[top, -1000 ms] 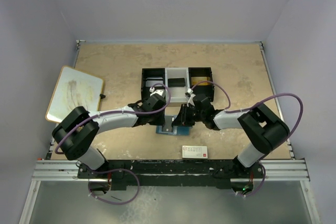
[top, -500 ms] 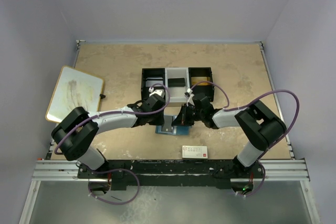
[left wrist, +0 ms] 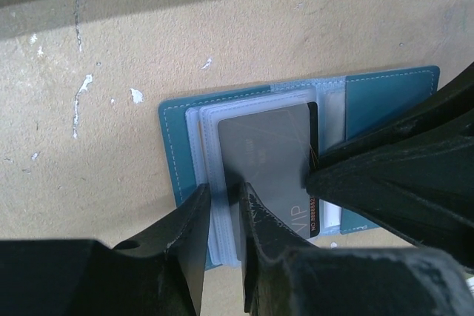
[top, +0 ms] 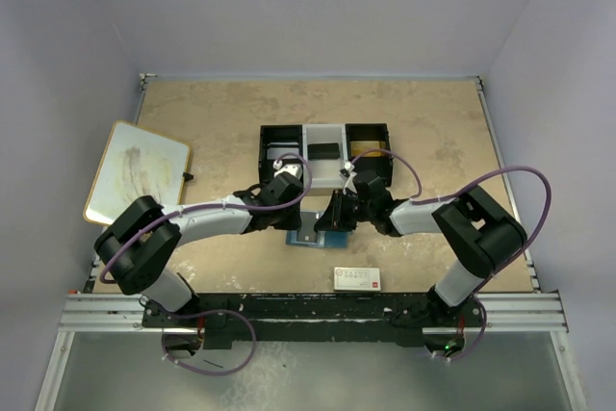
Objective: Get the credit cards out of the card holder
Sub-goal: Remove the credit card from the card holder.
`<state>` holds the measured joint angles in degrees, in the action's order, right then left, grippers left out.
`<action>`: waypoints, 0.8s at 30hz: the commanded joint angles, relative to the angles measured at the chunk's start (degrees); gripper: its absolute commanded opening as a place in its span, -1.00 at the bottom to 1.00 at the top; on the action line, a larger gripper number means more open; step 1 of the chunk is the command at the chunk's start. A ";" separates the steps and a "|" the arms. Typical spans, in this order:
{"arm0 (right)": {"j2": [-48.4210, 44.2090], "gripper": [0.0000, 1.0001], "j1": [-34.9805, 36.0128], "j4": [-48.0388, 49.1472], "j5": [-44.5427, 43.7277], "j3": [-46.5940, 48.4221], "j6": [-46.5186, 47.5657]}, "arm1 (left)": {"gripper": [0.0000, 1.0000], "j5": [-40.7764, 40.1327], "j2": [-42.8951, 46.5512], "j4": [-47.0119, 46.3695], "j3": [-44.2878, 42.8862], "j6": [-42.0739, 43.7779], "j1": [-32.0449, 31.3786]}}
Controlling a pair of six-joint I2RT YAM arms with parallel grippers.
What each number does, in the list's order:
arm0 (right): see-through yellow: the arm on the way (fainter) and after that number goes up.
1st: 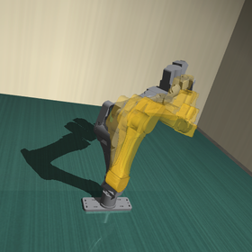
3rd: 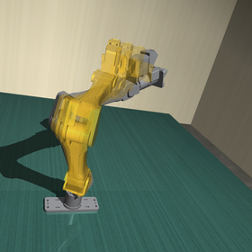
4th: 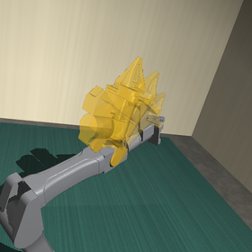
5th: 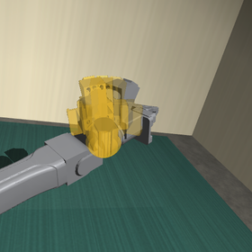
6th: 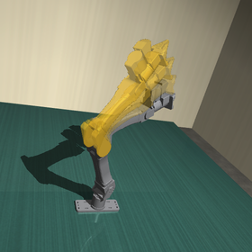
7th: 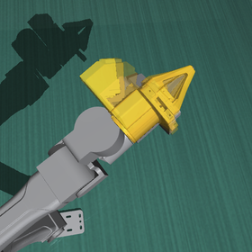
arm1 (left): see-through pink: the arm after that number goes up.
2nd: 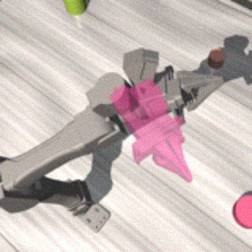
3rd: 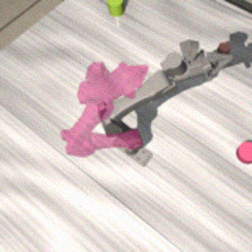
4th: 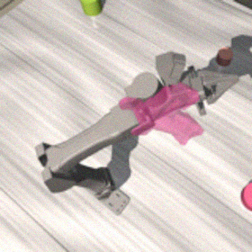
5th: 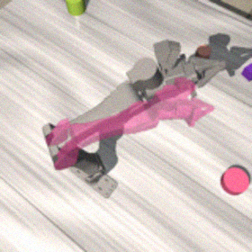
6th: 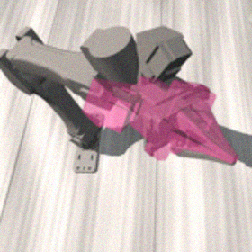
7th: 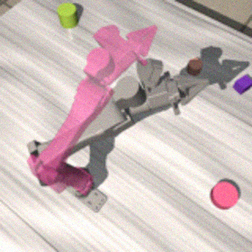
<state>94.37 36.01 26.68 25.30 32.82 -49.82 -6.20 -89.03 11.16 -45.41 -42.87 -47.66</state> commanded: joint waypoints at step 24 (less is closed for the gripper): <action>-3.17 -1.00 -2.76 -2.99 -2.40 0.67 0.86 | -0.73 0.04 -0.53 1.40 0.80 0.01 -0.33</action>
<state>93.32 34.02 23.79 24.49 33.50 -49.87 -6.04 -89.12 10.83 -45.41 -42.87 -47.42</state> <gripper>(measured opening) 0.005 0.145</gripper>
